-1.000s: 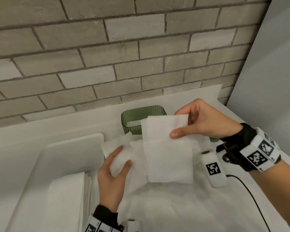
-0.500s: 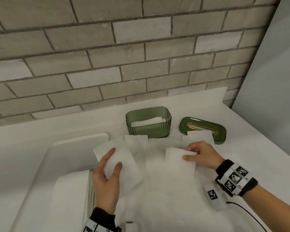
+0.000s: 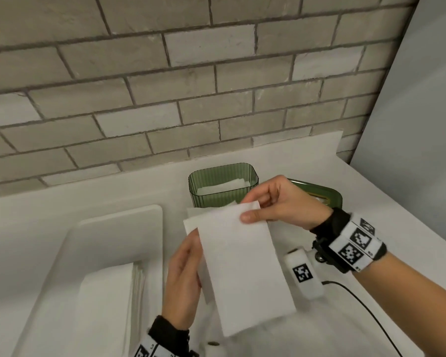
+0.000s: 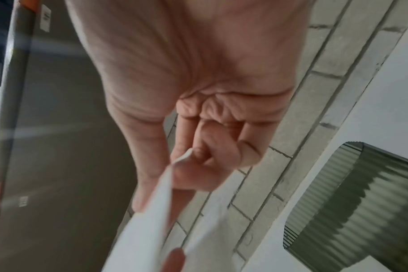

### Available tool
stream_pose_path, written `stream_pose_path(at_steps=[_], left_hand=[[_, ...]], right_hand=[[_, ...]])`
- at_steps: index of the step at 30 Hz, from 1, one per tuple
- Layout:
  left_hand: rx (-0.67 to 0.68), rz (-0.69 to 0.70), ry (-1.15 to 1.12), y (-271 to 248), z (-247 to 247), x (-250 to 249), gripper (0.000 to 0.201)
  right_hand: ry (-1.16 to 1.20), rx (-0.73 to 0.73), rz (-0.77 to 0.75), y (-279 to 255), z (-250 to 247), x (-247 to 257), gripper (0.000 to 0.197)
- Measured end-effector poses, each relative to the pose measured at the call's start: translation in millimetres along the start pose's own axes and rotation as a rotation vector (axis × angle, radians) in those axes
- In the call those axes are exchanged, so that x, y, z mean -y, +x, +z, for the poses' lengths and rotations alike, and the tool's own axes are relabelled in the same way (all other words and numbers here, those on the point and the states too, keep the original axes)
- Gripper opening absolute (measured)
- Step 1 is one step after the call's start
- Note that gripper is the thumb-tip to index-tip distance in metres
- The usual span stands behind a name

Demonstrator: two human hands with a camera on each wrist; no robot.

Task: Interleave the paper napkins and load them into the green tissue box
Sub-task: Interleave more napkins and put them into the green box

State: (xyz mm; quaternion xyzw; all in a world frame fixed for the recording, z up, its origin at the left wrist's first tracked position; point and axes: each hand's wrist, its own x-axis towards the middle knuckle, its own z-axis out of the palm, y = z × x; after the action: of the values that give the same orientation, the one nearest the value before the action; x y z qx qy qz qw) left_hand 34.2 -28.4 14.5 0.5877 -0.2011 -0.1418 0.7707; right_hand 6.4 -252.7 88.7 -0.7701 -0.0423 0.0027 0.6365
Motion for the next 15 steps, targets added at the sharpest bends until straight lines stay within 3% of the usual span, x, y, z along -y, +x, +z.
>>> stream_pose_path(at_steps=[3, 4, 7, 11, 15], left_hand=[[0.036, -0.075, -0.136, -2.7, -1.7, -3.4, 0.077], [0.034, -0.077, -0.150, -3.0, -1.9, -4.4, 0.075], [0.026, -0.058, -0.078, -3.2, -1.9, -5.7, 0.036], [-0.003, -0.029, 0.013, -4.3, -1.1, -2.3, 0.040], [-0.152, 0.016, 0.050, -2.0, -15.6, 4.8, 0.034]], right_hand=[[-0.033, -0.066, 0.022, 12.1, 5.0, -6.8, 0.022], [-0.041, -0.088, 0.027, 14.5, 7.7, -7.7, 0.023], [-0.038, -0.121, 0.029, 20.3, 13.5, -10.4, 0.024], [-0.035, -0.117, -0.001, 24.8, 17.5, -15.1, 0.022], [-0.135, -0.227, -0.036, 24.4, 9.6, -31.4, 0.022]])
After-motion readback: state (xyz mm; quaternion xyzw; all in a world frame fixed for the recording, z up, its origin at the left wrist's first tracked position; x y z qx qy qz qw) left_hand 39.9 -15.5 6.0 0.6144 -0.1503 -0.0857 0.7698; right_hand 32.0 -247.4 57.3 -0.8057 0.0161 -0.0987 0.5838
